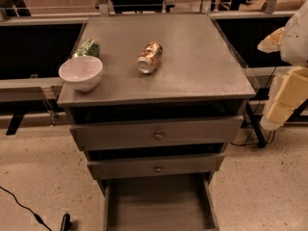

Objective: Place orange can into bottom drawer

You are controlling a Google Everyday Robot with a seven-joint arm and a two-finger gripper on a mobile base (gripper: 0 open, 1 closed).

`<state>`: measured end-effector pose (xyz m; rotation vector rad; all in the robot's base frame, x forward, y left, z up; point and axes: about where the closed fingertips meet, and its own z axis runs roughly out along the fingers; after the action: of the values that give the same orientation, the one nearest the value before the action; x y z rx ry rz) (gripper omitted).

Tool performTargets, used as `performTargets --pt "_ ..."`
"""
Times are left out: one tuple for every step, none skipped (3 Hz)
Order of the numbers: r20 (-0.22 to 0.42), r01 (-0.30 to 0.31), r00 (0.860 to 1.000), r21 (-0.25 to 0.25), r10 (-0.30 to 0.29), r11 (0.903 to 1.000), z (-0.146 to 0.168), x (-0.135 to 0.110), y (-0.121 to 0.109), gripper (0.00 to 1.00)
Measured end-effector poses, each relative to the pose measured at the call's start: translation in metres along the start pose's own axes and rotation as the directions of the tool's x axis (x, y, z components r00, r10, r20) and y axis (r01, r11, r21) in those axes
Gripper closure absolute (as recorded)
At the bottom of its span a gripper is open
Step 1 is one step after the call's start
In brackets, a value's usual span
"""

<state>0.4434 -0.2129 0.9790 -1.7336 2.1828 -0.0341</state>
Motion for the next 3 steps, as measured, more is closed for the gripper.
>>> performTargets --pt "0.107 0.082 0.991 -0.029 -0.078 0.9962 0.014 -0.031 -0.027 0.0" --pt "0.258 0.17 0.955 -0.066 -0.147 0.9833 0.044 -0.077 -0.081 0.0" --pt "0.429 0.211 0.886 -0.038 -0.175 0.9766 0.059 -0.131 -0.126 0.0"
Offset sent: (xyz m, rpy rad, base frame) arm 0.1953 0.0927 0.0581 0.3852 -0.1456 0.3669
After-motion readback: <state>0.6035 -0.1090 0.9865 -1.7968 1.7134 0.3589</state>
